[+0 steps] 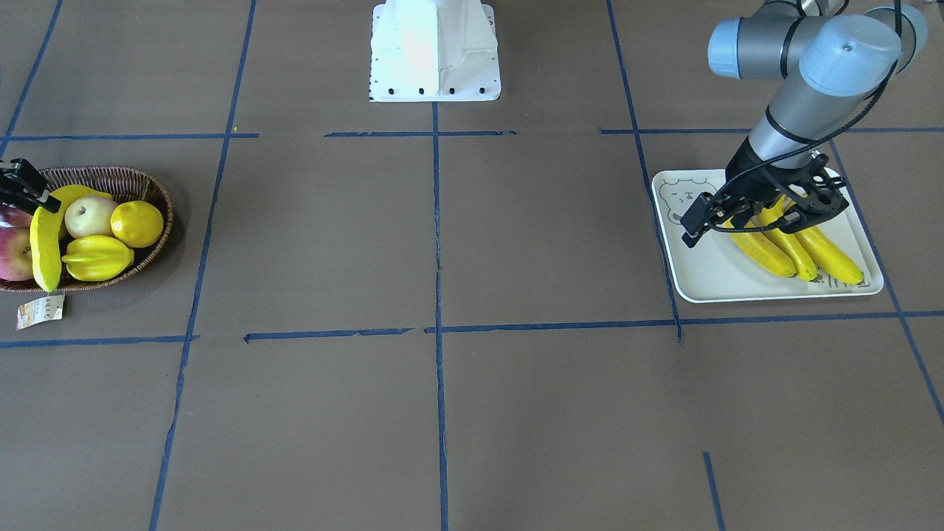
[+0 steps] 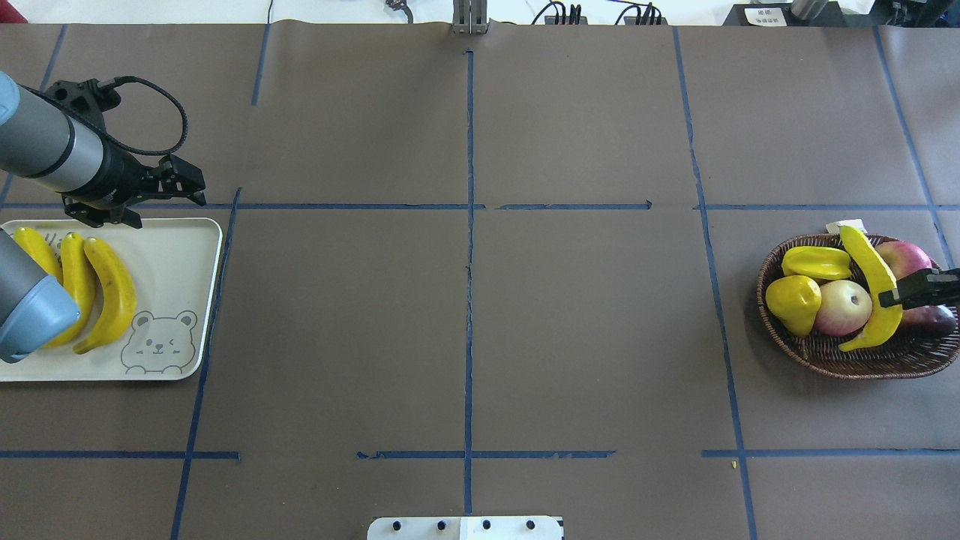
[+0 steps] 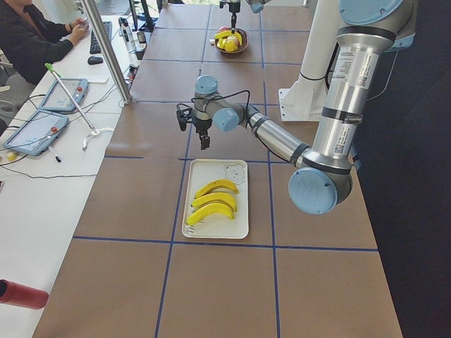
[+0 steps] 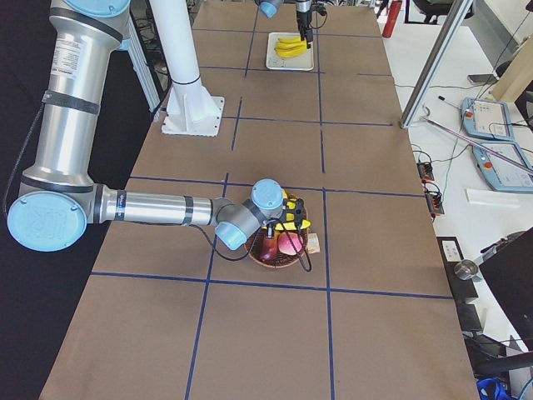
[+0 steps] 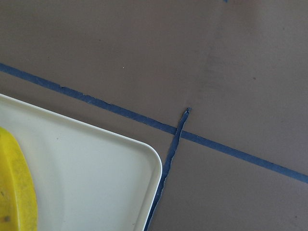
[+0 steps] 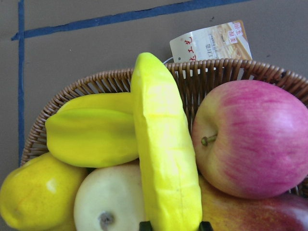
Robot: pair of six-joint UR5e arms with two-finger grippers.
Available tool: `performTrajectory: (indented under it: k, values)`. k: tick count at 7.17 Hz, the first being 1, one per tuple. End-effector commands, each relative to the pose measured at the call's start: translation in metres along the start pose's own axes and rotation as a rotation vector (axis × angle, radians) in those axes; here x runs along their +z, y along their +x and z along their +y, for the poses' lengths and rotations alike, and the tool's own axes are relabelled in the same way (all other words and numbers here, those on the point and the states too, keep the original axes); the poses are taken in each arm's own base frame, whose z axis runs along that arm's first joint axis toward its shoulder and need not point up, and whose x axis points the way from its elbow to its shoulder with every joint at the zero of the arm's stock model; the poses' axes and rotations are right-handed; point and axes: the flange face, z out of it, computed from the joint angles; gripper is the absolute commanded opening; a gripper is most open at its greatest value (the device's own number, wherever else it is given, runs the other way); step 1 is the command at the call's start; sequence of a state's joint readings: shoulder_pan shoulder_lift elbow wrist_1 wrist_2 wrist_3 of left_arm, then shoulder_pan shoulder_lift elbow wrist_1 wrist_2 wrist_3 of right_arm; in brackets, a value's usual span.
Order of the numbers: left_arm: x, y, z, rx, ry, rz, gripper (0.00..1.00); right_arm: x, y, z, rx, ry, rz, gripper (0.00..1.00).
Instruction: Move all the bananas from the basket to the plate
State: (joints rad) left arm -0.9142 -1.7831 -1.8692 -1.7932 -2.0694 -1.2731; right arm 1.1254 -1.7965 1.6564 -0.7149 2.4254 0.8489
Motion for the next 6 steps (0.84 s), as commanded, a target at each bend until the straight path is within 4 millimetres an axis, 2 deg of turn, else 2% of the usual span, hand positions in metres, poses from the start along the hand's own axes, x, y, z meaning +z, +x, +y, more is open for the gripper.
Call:
performTrajectory:
  k: [1,2,3,4,5,6]
  values:
    - [-0.002,0.001,0.001,0.002,0.000,0.004,1.00,-0.041,0.002,-0.005,0.015,0.058,-0.052,0.00]
    - [-0.003,0.002,0.001,0.004,0.001,0.007,1.00,-0.071,-0.003,0.003,0.008,0.113,-0.068,0.00]
    - [-0.004,0.003,0.002,0.005,0.000,0.010,1.00,-0.103,-0.023,0.001,-0.024,0.148,-0.118,0.00]
    - [-0.007,0.006,0.004,0.010,-0.001,0.019,1.00,-0.114,-0.054,-0.007,-0.075,0.145,-0.166,0.00]
    - [-0.008,0.027,0.004,0.002,-0.001,0.040,1.00,-0.102,-0.100,-0.028,-0.140,0.119,-0.196,0.00]
    - [-0.017,0.056,0.010,0.023,-0.002,0.088,1.00,-0.082,-0.153,-0.045,-0.186,0.078,-0.223,0.00]
